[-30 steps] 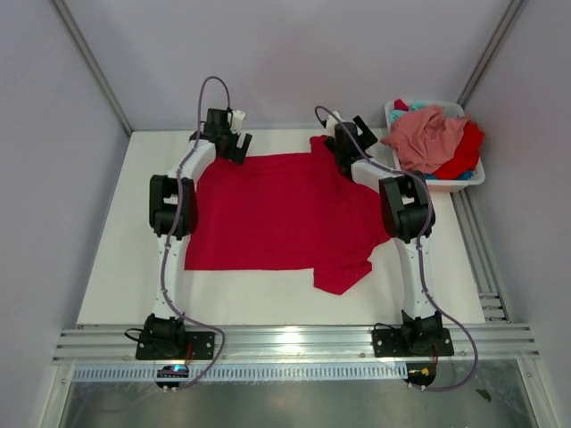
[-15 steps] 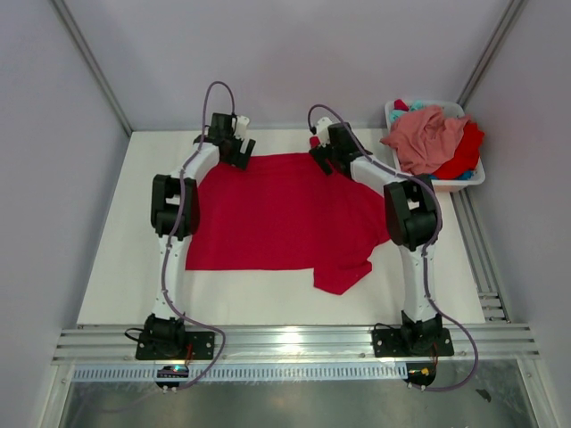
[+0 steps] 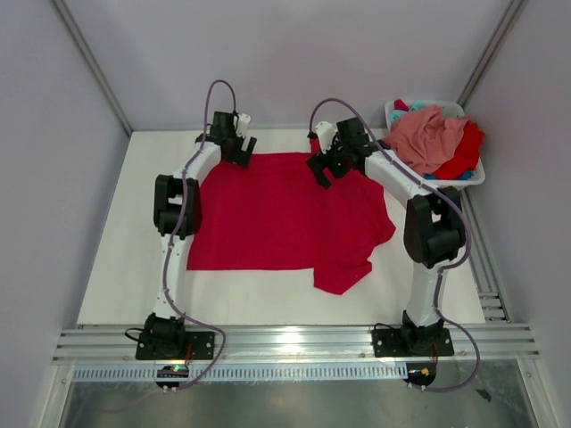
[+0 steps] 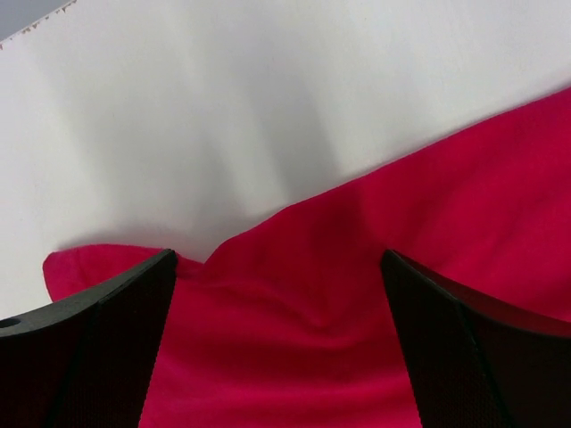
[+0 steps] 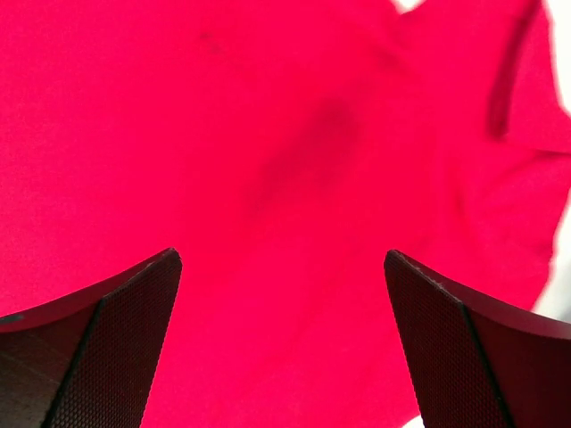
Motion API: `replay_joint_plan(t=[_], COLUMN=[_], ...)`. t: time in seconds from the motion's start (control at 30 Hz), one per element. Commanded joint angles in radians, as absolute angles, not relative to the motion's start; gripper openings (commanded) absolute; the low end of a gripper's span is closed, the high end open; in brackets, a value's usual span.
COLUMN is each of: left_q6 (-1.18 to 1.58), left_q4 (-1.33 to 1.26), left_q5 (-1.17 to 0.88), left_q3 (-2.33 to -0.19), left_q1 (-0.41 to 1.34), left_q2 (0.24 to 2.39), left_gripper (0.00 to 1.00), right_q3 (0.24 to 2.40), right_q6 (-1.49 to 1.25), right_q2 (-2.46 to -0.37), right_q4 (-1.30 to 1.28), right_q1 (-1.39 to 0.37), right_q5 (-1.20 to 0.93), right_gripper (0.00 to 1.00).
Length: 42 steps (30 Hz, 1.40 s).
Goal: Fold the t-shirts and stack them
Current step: Flatten the tshirt out
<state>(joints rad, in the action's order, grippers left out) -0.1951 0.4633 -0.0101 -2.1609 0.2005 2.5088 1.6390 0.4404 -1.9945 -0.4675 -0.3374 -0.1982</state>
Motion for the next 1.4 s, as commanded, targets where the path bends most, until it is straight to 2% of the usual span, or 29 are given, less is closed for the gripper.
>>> replay_joint_plan(t=[0.0, 0.23, 0.93, 1.37], left_q6=[-0.213, -0.239, -0.288, -0.244], left_q4=[0.469, 0.426, 0.359, 0.38], left_q5=[0.015, 0.052, 0.178, 0.114], left_q3=[-2.21, -2.204, -2.27, -2.21], left_q1=[0.21, 0.21, 0.21, 0.212], left_q2=[2.554, 2.553, 2.612, 2.468], left_gripper=[0.98, 0.98, 0.99, 0.99], right_q3=[1.585, 1.485, 1.468, 1.427], right_q6=[0.442, 0.44, 0.422, 0.436], right_q2=[-1.882, -1.836, -1.798, -1.868], right_q4=[-0.569, -0.552, -0.535, -0.393], right_q1=[-0.337, -0.339, -0.337, -0.337], right_q5=[-0.336, -0.337, -0.338, -0.224], right_gripper=[0.99, 0.99, 0.99, 0.99])
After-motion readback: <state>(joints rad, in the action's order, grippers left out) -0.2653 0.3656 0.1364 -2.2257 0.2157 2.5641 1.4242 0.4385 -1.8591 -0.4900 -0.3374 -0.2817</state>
